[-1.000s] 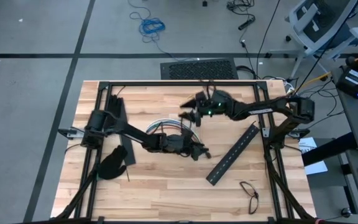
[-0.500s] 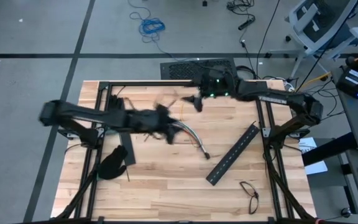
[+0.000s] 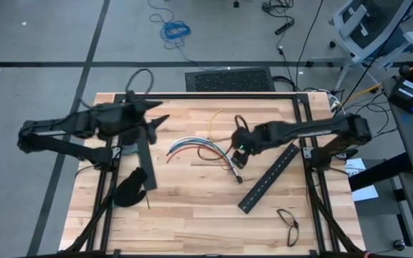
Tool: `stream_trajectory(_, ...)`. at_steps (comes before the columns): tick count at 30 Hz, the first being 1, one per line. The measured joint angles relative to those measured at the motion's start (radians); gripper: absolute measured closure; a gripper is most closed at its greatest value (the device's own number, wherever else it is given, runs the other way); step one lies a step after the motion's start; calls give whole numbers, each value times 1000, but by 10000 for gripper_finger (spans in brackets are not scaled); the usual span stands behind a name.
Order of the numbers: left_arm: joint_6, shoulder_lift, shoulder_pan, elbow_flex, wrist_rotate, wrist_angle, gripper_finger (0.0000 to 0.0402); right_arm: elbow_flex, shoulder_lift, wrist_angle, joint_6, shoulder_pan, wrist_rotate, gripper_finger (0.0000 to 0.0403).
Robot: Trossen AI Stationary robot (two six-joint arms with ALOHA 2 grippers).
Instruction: Ziptie cables
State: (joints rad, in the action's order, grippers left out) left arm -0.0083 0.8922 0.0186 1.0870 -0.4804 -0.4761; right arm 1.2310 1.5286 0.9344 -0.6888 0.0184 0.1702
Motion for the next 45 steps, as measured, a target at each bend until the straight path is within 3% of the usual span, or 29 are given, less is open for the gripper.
stream_trajectory(4,23,-59,19,0,23,-22,155,-31,69,3,-353,-158,13,96)
stream_trajectory(7,46,-80,39,0,28,-22,155,-15,125,11,-545,-260,-39,96)
stream_trajectory(11,85,-103,51,0,38,-39,155,27,212,-13,-752,-331,-20,97)
stream_trajectory(19,68,-104,67,0,35,-24,155,69,353,11,-860,-311,41,97)
stream_trajectory(26,41,-95,66,0,81,-12,155,67,391,13,-777,-262,68,99)
stream_trajectory(29,40,-94,66,0,88,-13,155,68,404,8,-731,-243,38,144)
stream_trajectory(34,39,-95,67,0,87,-17,155,73,479,-44,-698,-257,76,356)
stream_trajectory(35,39,-98,66,0,88,-17,155,73,497,-56,-667,-258,78,374)
stream_trajectory(38,39,-113,66,0,88,-31,155,73,527,-93,-632,-253,37,355)
stream_trajectory(41,36,-131,67,0,82,-41,155,79,515,-137,-687,-256,82,344)
stream_trajectory(43,45,-143,66,0,75,-28,155,91,471,-169,-750,-258,173,378)
stream_trajectory(45,49,-155,66,0,52,-25,155,121,437,-225,-767,-238,328,387)
